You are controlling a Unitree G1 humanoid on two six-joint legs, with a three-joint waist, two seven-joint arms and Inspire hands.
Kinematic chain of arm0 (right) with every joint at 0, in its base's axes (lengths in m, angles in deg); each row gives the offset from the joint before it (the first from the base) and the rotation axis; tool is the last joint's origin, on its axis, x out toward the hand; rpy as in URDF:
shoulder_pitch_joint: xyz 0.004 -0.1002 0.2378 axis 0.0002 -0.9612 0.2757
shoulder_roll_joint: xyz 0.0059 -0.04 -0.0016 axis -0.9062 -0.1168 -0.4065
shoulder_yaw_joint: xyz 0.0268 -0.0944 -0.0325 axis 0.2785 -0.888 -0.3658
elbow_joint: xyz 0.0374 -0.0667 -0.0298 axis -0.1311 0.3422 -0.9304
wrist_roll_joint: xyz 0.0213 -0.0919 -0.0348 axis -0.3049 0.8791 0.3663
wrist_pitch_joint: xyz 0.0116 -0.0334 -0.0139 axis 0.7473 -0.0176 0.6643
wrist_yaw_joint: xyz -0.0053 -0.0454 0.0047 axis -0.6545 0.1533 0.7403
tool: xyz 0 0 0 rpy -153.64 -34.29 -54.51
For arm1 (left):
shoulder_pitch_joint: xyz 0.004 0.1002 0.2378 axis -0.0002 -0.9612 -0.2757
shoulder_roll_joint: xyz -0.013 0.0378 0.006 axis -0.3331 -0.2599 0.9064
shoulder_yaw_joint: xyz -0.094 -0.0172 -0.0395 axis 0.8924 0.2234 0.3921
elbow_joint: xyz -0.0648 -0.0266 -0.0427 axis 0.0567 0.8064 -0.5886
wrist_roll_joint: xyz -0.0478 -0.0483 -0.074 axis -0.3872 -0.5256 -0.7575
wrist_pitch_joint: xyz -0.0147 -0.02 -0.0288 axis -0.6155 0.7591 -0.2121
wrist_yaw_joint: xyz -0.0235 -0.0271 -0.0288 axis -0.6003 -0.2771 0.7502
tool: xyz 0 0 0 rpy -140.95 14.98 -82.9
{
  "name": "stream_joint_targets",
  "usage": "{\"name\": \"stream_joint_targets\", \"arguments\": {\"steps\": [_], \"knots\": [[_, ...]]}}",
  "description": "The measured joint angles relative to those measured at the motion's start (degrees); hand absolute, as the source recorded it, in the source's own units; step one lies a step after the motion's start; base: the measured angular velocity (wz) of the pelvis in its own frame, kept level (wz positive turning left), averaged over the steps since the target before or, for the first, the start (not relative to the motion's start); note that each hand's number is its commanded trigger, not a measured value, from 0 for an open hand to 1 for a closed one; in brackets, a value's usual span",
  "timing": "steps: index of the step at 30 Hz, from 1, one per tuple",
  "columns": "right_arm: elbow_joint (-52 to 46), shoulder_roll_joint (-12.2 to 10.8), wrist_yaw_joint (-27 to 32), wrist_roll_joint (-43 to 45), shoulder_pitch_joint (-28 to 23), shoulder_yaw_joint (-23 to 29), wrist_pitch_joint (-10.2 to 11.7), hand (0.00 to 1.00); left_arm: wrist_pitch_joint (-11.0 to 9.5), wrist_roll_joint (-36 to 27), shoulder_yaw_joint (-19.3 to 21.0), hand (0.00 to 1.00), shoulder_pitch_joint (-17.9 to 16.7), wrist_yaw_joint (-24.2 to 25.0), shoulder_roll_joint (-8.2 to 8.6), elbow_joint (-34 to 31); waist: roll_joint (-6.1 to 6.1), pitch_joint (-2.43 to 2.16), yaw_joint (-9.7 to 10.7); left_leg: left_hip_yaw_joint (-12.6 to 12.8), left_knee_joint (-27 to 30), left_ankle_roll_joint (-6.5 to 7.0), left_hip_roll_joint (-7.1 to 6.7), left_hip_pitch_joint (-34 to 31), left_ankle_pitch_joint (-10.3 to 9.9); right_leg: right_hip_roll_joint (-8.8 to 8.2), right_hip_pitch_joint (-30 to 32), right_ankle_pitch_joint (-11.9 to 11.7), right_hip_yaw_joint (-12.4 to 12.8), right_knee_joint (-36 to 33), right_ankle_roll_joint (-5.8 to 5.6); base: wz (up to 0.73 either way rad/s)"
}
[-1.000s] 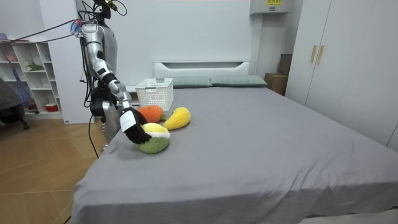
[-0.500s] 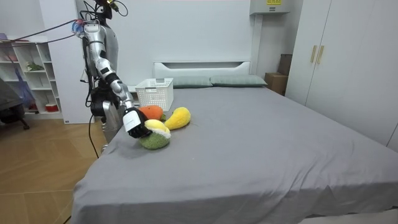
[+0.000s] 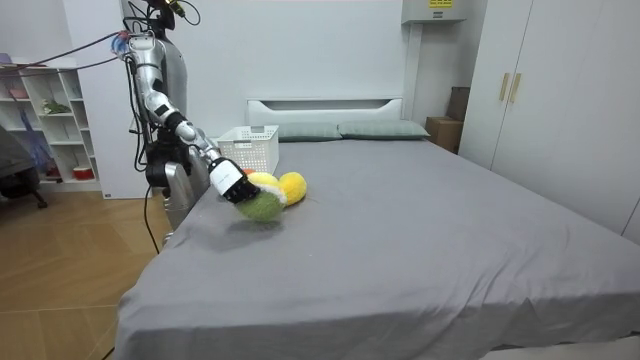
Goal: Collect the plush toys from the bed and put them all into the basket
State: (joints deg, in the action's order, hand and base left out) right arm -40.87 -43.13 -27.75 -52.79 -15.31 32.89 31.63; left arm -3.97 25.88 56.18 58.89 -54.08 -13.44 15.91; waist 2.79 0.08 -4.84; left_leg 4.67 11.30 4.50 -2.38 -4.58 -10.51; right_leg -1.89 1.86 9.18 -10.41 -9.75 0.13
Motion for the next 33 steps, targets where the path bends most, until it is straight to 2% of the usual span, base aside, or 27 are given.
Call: {"name": "stream_joint_targets", "arguments": {"steps": [2, 6, 12, 19, 24, 33], "knots": [[-2.42, -0.76, -0.11, 0.44, -0.11, -0.07, -0.14, 1.00, 0.09, -0.01, -0.01, 0.00, 0.09, -0.35, 0.00, -0.01, -0.01, 0.00, 0.20, 0.11, -0.01, 0.00, 0.02, 0.55, 0.00, 0.04, -0.50, 0.00, 0.10, 0.01, 0.00, -0.05], [-15.21, -1.62, -0.79, 2.30, -2.59, -3.06, -0.73, 1.00, 0.14, 0.48, -0.01, 0.00, 0.43, -0.28, 0.12, -0.27, 0.05, 0.01, 0.16, 0.93, -0.51, -0.02, 0.16, 1.63, 0.02, 0.15, -1.05, 0.00, 0.93, -0.09, 0.00, -0.10], [-25.77, -1.68, -1.89, 3.80, -5.25, -5.31, -0.73, 1.00, 0.16, 0.04, -0.03, 0.00, 0.92, -0.41, 0.13, -0.10, 0.66, 0.04, 0.00, 0.96, -0.90, -0.03, 0.16, 3.13, 0.01, 0.13, -2.33, 0.01, 0.94, -0.05, -0.01, 0.00], [-31.23, -1.70, -4.74, 3.92, -5.54, -6.26, -0.92, 1.00, 0.27, 0.47, 0.11, 0.00, 0.88, -1.31, 0.20, 0.06, 0.64, 0.03, -0.17, 1.28, -1.04, -0.03, 0.23, 4.17, 0.01, 0.21, -2.93, 0.01, 1.27, -0.02, -0.02, -0.02], [-38.29, -1.70, -6.30, 5.49, -5.52, -6.28, -2.01, 1.00, 0.60, 0.60, 0.10, 0.00, 0.74, -1.27, 0.63, -0.12, 0.34, -0.17, -0.32, 1.55, -1.04, -0.04, 0.26, 4.29, 0.01, 0.28, -3.11, 0.01, 1.60, -0.10, -0.01, -0.02], [-47.99, -1.77, -7.44, 6.96, -5.41, -6.62, -2.09, 1.00, 0.58, 3.29, 0.34, 0.00, 0.66, -1.27, 0.57, 1.33, 0.37, -0.07, -0.68, 1.27, -1.33, -0.05, 0.26, 5.22, 0.00, 0.25, -4.22, 0.01, 1.12, -0.02, -0.01, 0.01]]}}
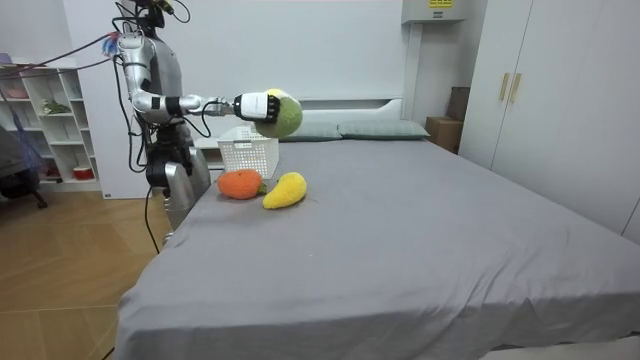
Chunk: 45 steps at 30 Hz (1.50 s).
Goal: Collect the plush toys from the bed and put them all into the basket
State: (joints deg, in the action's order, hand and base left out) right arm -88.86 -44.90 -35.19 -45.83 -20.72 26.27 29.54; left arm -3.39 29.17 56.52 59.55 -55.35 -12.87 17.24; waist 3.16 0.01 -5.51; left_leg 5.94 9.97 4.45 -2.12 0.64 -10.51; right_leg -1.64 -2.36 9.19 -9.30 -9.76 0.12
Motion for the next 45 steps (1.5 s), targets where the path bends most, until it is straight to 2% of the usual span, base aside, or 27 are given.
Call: {"name": "stream_joint_targets", "arguments": {"steps": [8, 10, 12, 18, 23, 26, 30, 32, 35, 40, 41, 42, 43, 44, 45], "knots": [[-5.76, -0.43, -5.47, 7.03, 2.04, -2.16, -2.40, 1.00, 0.61, 2.30, 0.17, 0.00, 0.60, 0.00, 0.01, -0.21, 0.34, 0.08, -1.29, -0.35, -0.27, -0.01, -0.04, -0.21, 0.01, -0.05, 0.00, 0.00, -0.51, 0.00, 0.00, 0.02], [-6.70, -0.90, -5.99, 7.16, 2.53, -2.93, -2.49, 1.00, 0.64, 2.35, 0.10, 0.00, 0.86, 0.00, 0.01, -0.22, 0.40, 0.06, -1.64, -0.36, -0.11, 0.00, -0.05, -0.18, 0.02, -0.22, 0.03, 0.00, -0.87, 0.01, 0.00, 0.00], [-7.92, -2.32, -6.15, 7.51, 2.61, -3.36, -2.49, 1.00, 0.62, 3.22, 0.07, 0.00, 1.44, -0.01, 0.01, -0.34, 0.45, 0.07, -2.52, -0.51, -0.13, 0.00, -0.08, -0.25, 0.02, -0.14, 0.04, 0.00, -1.15, 0.02, 0.00, 0.00], [-9.48, -3.56, -7.11, 10.01, 3.39, -7.76, -3.64, 1.00, 0.71, 4.74, -0.27, 0.00, 1.60, -0.04, 0.02, -0.38, 0.74, 0.15, -3.75, -1.06, -0.11, 0.02, -0.20, -0.36, 0.03, -0.21, 0.00, 0.00, -1.93, 0.02, 0.00, 0.04], [-9.54, -4.30, -9.45, 12.10, 4.23, -11.16, -3.68, 1.00, 0.66, 5.39, -0.24, 0.00, 2.18, 0.00, 0.00, -0.25, 0.94, 0.17, -5.66, -1.59, -0.03, 0.05, -0.36, -0.63, 0.05, -0.26, -0.08, 0.01, -2.26, 0.03, -0.01, 0.02], [-9.79, -4.54, -10.97, 14.00, 5.70, -14.52, -4.27, 1.00, 0.82, 5.80, -0.34, 0.00, 2.92, 0.30, 0.00, -0.26, 1.06, 0.14, -6.13, -2.88, 0.60, 0.06, -0.54, -1.37, 0.06, -0.40, 0.05, 0.01, -3.56, 0.15, -0.01, 0.19], [-9.79, -7.46, -13.71, 14.39, 7.01, -16.52, -5.01, 1.00, 1.11, 5.82, -0.55, 0.00, 2.87, 1.14, 0.03, -0.28, 0.98, 0.23, -7.69, -3.25, 0.74, 0.06, -0.60, -1.37, 0.09, -0.42, -0.33, 0.01, -3.89, 0.22, -0.01, 0.07], [-9.30, -7.93, -15.05, 14.34, 7.84, -17.57, -5.19, 1.00, 1.21, 5.94, -0.71, 0.00, 2.68, 1.12, 0.02, -0.27, 0.75, 0.45, -7.84, -3.64, 0.49, 0.07, -0.67, -1.40, 0.09, -0.47, -0.61, 0.01, -4.32, 0.25, -0.01, 0.09], [-8.52, -8.29, -16.44, 13.36, 8.77, -18.53, -5.63, 1.00, 1.33, 7.08, -1.41, 0.00, 3.13, 1.11, 0.03, -0.42, 1.18, 0.70, -8.97, -3.95, 0.52, 0.05, -0.73, -1.60, 0.14, -0.46, -0.55, 0.01, -4.37, 0.25, -0.02, 0.07], [-3.66, -9.16, -17.53, 11.22, 10.36, -21.48, -6.76, 1.00, 1.97, 7.30, -1.58, 0.00, 3.63, 1.20, 0.06, -1.15, 1.80, 0.57, -9.84, -4.70, 0.97, 0.00, -0.81, -2.05, 0.27, -0.50, -0.52, 0.01, -5.21, 0.31, -0.01, 0.08], [-3.04, -9.16, -17.82, 11.00, 10.36, -22.47, -7.17, 0.89, 2.04, 7.30, -1.57, 0.00, 3.68, 1.19, 0.05, -1.15, 1.85, 0.54, -10.23, -4.70, 1.00, 0.00, -0.84, -2.06, 0.27, -0.51, -0.56, 0.01, -5.25, 0.34, -0.01, 0.03], [-2.54, -9.19, -18.26, 10.99, 10.36, -23.15, -7.39, 0.49, 2.12, 7.34, -1.55, 0.00, 3.84, 1.15, 0.05, -1.19, 1.91, 0.50, -10.46, -4.81, 1.17, 0.00, -0.85, -2.07, 0.27, -0.53, -0.56, 0.01, -5.40, 0.37, -0.01, 0.04], [-2.35, -9.21, -18.52, 10.96, 10.36, -23.36, -7.40, 0.16, 2.18, 7.34, -1.52, 0.00, 3.88, 1.13, 0.05, -1.35, 1.86, 0.53, -10.48, -4.96, 1.36, 0.00, -0.88, -2.12, 0.27, -0.55, -0.57, 0.01, -5.60, 0.42, -0.01, 0.10], [-2.19, -9.20, -18.84, 10.96, 10.36, -23.73, -7.49, 0.00, 2.27, 7.37, -1.51, 0.00, 3.88, 1.12, 0.04, -1.61, 2.01, 0.43, -10.50, -5.25, 1.36, 0.00, -0.96, -2.24, 0.28, -0.60, -0.68, 0.01, -5.91, 0.58, -0.01, 0.12], [-2.18, -9.21, -18.91, 10.97, 10.36, -24.05, -7.60, 0.00, 2.46, 7.44, -1.48, 0.00, 3.91, 1.05, 0.02, -1.69, 1.95, 0.47, -10.52, -5.54, 1.38, 0.00, -1.06, -2.30, 0.30, -0.63, -0.90, 0.00, -6.18, 0.92, -0.02, 0.12]]}}
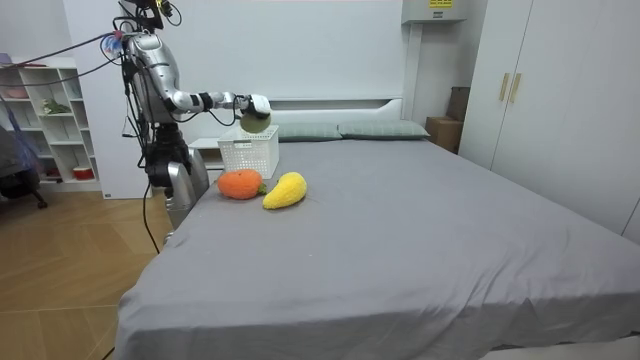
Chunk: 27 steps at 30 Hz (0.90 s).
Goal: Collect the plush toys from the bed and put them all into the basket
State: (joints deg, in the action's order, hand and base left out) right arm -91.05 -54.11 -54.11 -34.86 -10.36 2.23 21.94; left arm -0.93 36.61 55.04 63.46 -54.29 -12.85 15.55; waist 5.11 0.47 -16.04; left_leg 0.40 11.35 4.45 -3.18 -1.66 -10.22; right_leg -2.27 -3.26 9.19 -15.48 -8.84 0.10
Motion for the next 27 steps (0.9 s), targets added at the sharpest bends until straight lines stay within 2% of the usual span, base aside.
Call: {"name": "stream_joint_targets", "arguments": {"steps": [9, 15, 27], "knots": [[7.64, -0.02, 1.49, -2.11, -0.34, -1.46, -0.37, 0.00, 0.35, 0.31, -0.05, 0.00, -0.25, -1.26, 0.01, -1.45, 0.38, 0.05, -0.24, -1.10, 0.32, -0.02, -0.29, -0.40, 0.09, -0.15, -0.52, -0.01, -1.14, 0.22, -0.03, 0.07], [7.72, 0.02, 1.69, -3.21, -0.85, -1.43, 0.40, 0.00, -0.43, 0.29, 0.00, 0.00, -0.24, -1.26, 0.04, -1.45, 0.65, -0.15, -0.16, -1.10, 0.39, 0.11, -0.34, -0.61, 0.23, -0.26, -0.43, -0.02, -1.53, 0.22, -0.05, 0.01], [9.05, 0.48, 3.33, -7.40, -1.50, -1.39, 1.61, 0.00, -1.47, 0.32, 0.10, 0.00, -0.17, -1.25, 0.04, -1.44, 0.48, -0.05, -0.14, -1.22, 0.40, 0.19, -0.46, -0.59, 0.43, -0.39, -0.55, -0.04, -1.76, 0.22, -0.13, 0.00]]}}
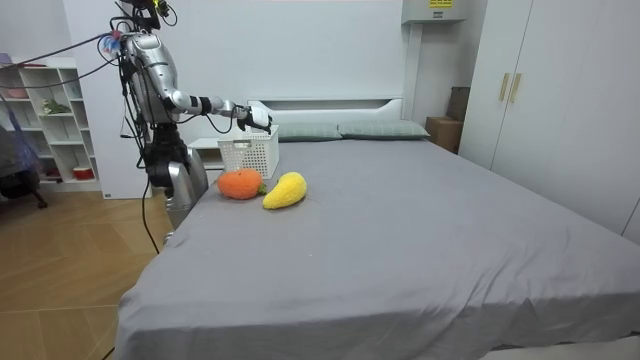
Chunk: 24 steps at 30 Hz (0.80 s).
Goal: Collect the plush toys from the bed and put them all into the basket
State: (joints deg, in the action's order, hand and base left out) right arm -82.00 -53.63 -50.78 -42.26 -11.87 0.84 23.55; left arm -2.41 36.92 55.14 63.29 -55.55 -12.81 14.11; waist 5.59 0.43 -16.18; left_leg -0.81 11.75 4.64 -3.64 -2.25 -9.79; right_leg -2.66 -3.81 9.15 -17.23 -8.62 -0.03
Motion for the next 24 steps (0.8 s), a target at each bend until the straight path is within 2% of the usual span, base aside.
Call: {"name": "stream_joint_targets", "arguments": {"steps": [13, 17, 19, 21, 24], "knots": [[0.01, 0.09, 1.44, -0.28, -1.21, 0.09, 0.11, 0.00, -0.20, 0.13, 0.46, 0.00, 0.05, -0.07, 0.01, 0.05, -0.06, 0.05, 0.12, 0.03, -0.04, 0.03, -0.01, 0.60, 0.07, -0.22, -0.25, 0.00, 0.04, -0.06, 0.00, 0.00], [0.01, 0.09, 2.88, -1.23, -1.25, 0.43, 1.00, 0.00, -0.22, 0.27, 1.03, 0.00, 0.29, -0.04, 0.05, 0.04, -0.17, 0.12, 0.13, 0.04, -0.03, 0.04, -0.01, 0.85, 0.08, -0.29, -0.54, 0.00, 0.05, -0.08, -0.01, 0.00], [-0.04, 0.01, 3.53, -1.17, -1.22, 1.26, 1.17, 0.00, -0.21, 0.30, 1.74, 0.00, 0.53, -0.04, 0.31, 0.05, -0.34, 0.21, 0.25, 0.09, -0.02, 0.04, -0.03, 0.85, 0.09, -0.27, -0.56, -0.02, 0.11, -0.10, -0.04, 0.00], [-0.04, -0.34, 5.19, -1.17, -1.19, 3.20, 1.17, 0.00, -0.07, 0.29, 2.26, 0.00, 0.79, -0.04, 0.71, 0.04, -0.89, 0.49, 0.29, 0.09, -0.04, 0.10, -0.07, 0.82, 0.12, -0.25, -0.63, -0.07, 0.11, -0.12, -0.11, 0.00], [-0.04, -0.29, 7.46, -1.14, -1.21, 5.34, 1.16, 0.00, 0.75, 0.29, 2.31, 0.00, 1.15, -0.04, 0.82, 0.04, -1.54, 0.46, 0.39, 0.13, -0.05, 0.16, -0.11, 0.79, 0.14, -0.22, -0.37, -0.10, 0.26, -0.18, -0.17, 0.00]]}}
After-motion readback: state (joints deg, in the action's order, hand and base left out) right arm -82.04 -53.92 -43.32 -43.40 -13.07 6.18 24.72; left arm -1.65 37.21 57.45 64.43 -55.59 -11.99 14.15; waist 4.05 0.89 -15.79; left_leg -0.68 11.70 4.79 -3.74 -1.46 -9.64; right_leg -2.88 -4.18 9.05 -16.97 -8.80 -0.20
